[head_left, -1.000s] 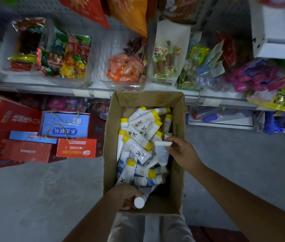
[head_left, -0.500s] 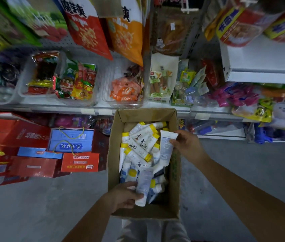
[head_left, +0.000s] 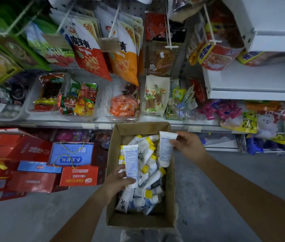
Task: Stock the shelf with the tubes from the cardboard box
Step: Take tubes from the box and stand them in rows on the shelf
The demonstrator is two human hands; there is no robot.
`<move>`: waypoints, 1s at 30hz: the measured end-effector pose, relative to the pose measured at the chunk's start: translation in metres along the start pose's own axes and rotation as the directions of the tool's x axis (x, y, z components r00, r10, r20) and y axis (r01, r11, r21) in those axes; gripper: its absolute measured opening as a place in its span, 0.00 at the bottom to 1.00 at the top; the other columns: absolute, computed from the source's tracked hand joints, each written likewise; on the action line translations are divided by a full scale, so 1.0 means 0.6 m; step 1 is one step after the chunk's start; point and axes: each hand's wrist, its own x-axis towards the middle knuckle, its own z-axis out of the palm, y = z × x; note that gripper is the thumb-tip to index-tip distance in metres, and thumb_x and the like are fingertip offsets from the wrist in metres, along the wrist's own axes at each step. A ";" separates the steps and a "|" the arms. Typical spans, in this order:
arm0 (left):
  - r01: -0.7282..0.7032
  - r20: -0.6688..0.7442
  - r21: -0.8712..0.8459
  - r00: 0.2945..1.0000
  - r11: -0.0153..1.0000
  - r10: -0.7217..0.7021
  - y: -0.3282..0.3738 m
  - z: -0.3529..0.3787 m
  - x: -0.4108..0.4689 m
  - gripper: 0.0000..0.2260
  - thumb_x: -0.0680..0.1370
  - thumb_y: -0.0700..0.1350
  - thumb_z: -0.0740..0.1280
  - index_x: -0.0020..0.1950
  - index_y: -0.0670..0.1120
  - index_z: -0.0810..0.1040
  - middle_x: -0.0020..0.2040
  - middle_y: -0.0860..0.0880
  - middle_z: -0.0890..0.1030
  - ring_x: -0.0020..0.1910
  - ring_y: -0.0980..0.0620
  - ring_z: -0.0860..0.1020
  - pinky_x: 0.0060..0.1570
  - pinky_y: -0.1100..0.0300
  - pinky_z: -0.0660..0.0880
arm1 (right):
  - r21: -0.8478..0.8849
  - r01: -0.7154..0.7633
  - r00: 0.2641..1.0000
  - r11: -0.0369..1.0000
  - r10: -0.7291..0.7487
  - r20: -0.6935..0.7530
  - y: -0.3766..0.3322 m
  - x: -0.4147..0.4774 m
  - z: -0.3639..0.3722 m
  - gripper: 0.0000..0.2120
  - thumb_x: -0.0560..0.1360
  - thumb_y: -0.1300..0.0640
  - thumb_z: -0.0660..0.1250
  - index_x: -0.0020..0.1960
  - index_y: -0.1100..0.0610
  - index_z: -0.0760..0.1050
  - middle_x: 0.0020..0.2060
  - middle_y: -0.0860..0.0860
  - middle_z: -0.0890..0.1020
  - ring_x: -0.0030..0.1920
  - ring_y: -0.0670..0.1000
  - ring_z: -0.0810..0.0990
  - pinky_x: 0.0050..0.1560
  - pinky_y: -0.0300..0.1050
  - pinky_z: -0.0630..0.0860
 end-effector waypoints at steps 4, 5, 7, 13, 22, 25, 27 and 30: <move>-0.034 0.059 -0.046 0.998 0.998 0.037 0.007 0.005 -0.005 0.33 0.64 0.46 0.78 0.66 0.49 0.70 0.56 0.46 0.85 0.59 0.42 0.81 0.60 0.42 0.72 | 0.021 0.013 1.000 1.000 -0.013 -0.004 -0.005 -0.002 -0.005 0.08 0.74 0.65 0.71 0.51 0.55 0.80 0.46 0.53 0.85 0.46 0.48 0.84 0.50 0.47 0.81; -0.044 0.072 -0.075 0.996 0.996 0.050 0.010 0.007 -0.008 0.34 0.63 0.46 0.79 0.66 0.48 0.70 0.56 0.45 0.84 0.59 0.42 0.81 0.62 0.41 0.71 | 0.029 0.012 1.000 1.000 -0.011 -0.009 -0.006 -0.003 -0.004 0.08 0.74 0.65 0.71 0.52 0.56 0.80 0.46 0.53 0.85 0.46 0.49 0.84 0.49 0.46 0.81; -0.049 0.095 -0.171 0.993 0.984 0.066 0.015 0.010 -0.011 0.35 0.64 0.42 0.81 0.67 0.46 0.69 0.57 0.42 0.84 0.59 0.42 0.81 0.64 0.39 0.73 | 0.034 0.010 1.000 0.999 -0.009 -0.008 -0.012 -0.006 -0.004 0.07 0.74 0.66 0.71 0.51 0.57 0.80 0.44 0.52 0.85 0.46 0.49 0.83 0.47 0.44 0.81; -0.132 0.108 -0.293 0.979 0.947 0.170 0.064 0.021 -0.029 0.38 0.64 0.39 0.82 0.69 0.45 0.68 0.59 0.37 0.81 0.56 0.36 0.81 0.58 0.36 0.76 | 0.053 0.038 0.999 0.998 -0.038 -0.003 -0.060 -0.012 -0.016 0.08 0.75 0.67 0.70 0.53 0.62 0.80 0.44 0.52 0.85 0.44 0.47 0.84 0.46 0.44 0.83; -0.244 0.152 -0.337 0.939 0.909 0.308 0.208 0.039 -0.089 0.29 0.73 0.40 0.72 0.72 0.49 0.67 0.54 0.38 0.82 0.53 0.42 0.77 0.50 0.52 0.73 | 0.007 0.176 0.984 0.984 -0.176 -0.011 -0.183 -0.019 -0.067 0.06 0.75 0.66 0.70 0.52 0.60 0.81 0.44 0.53 0.86 0.44 0.48 0.84 0.44 0.40 0.81; -0.233 0.161 -0.417 0.932 0.879 0.324 0.256 0.050 -0.110 0.27 0.75 0.44 0.71 0.73 0.49 0.67 0.46 0.40 0.78 0.43 0.45 0.76 0.44 0.53 0.70 | 0.016 0.212 0.977 0.977 -0.211 -0.024 -0.232 -0.027 -0.087 0.07 0.75 0.66 0.71 0.52 0.60 0.81 0.44 0.52 0.85 0.43 0.46 0.84 0.43 0.38 0.79; -0.231 0.169 -0.466 0.924 0.854 0.342 0.286 0.057 -0.126 0.23 0.80 0.49 0.65 0.73 0.46 0.68 0.47 0.39 0.77 0.43 0.44 0.77 0.46 0.51 0.69 | 0.017 0.236 0.971 0.972 -0.235 -0.037 -0.266 -0.034 -0.101 0.07 0.75 0.66 0.71 0.52 0.61 0.81 0.43 0.52 0.85 0.42 0.46 0.84 0.41 0.37 0.79; -0.246 0.148 -0.548 0.912 0.799 0.382 0.327 0.074 -0.153 0.20 0.81 0.44 0.58 0.74 0.43 0.67 0.52 0.38 0.78 0.45 0.43 0.78 0.47 0.51 0.73 | 0.039 0.259 0.965 0.965 -0.257 -0.049 -0.314 -0.043 -0.128 0.07 0.75 0.66 0.70 0.53 0.62 0.80 0.44 0.54 0.85 0.43 0.50 0.85 0.42 0.42 0.81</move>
